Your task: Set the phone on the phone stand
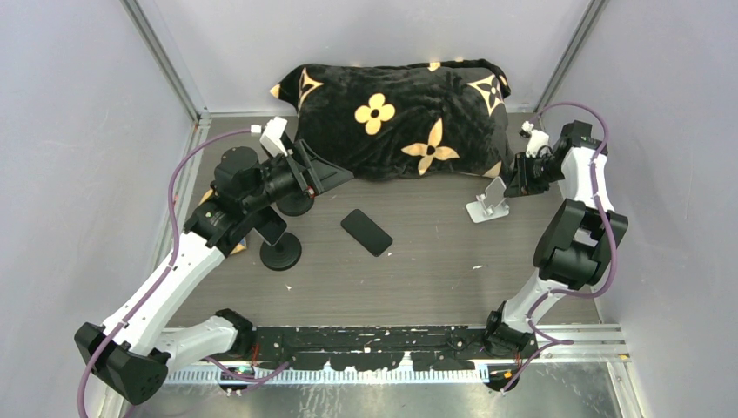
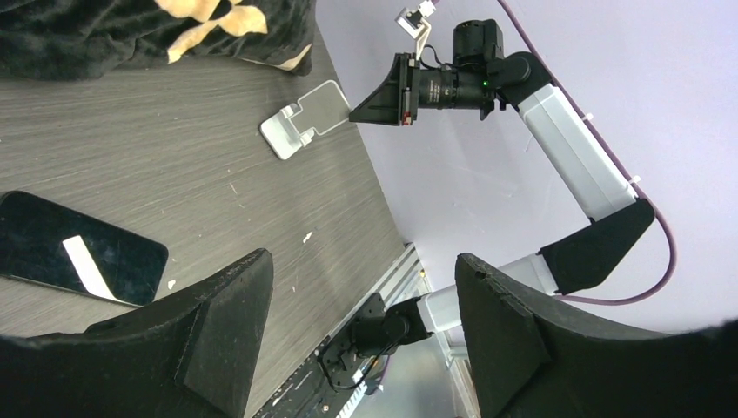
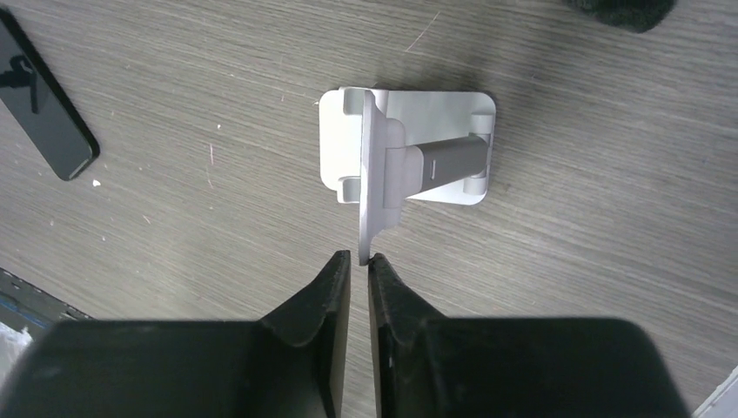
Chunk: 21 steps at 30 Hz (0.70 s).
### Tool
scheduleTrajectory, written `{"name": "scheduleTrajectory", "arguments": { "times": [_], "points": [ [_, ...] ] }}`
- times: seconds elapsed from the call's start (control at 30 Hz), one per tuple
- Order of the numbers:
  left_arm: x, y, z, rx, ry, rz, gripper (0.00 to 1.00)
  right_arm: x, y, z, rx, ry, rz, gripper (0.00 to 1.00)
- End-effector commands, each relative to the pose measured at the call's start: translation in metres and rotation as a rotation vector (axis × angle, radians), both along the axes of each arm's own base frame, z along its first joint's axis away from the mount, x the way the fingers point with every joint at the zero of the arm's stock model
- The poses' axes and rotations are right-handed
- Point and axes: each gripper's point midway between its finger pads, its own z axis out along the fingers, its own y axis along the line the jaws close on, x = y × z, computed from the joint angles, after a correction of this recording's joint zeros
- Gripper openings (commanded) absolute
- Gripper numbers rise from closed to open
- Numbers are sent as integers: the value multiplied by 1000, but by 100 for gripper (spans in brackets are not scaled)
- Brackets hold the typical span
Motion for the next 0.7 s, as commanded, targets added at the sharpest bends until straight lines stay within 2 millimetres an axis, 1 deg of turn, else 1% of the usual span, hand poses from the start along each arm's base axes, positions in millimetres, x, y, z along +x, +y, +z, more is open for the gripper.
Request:
{"name": "scheduleTrajectory", "arguments": {
  "times": [0.0, 0.07, 0.13, 0.17, 0.3, 0.43, 0.57, 0.67],
  "points": [
    [-1, 0, 16, -29, -65, -1, 76, 4, 1, 4, 1, -11, 71, 17],
    [-1, -1, 16, -27, -65, -3, 76, 5, 1, 4, 2, -11, 83, 13],
    [-1, -1, 16, -27, -64, -6, 76, 5, 1, 4, 4, -9, 92, 2],
    [-1, -1, 15, -26, -64, -6, 76, 6, 1, 4, 5, -10, 97, 1],
    [-1, -1, 14, -21, -68, -9, 76, 4, 3, 8, 8, -22, 117, 1],
    [-2, -2, 13, -14, -77, -14, 76, 3, 10, 23, 23, -74, 160, 1],
    [-2, -4, 14, -12, -90, -19, 76, 0, 24, 43, 63, -141, 222, 1],
    [-1, -6, 13, -11, -95, -24, 76, -9, 39, 53, 92, -158, 315, 1]
  ]
}}
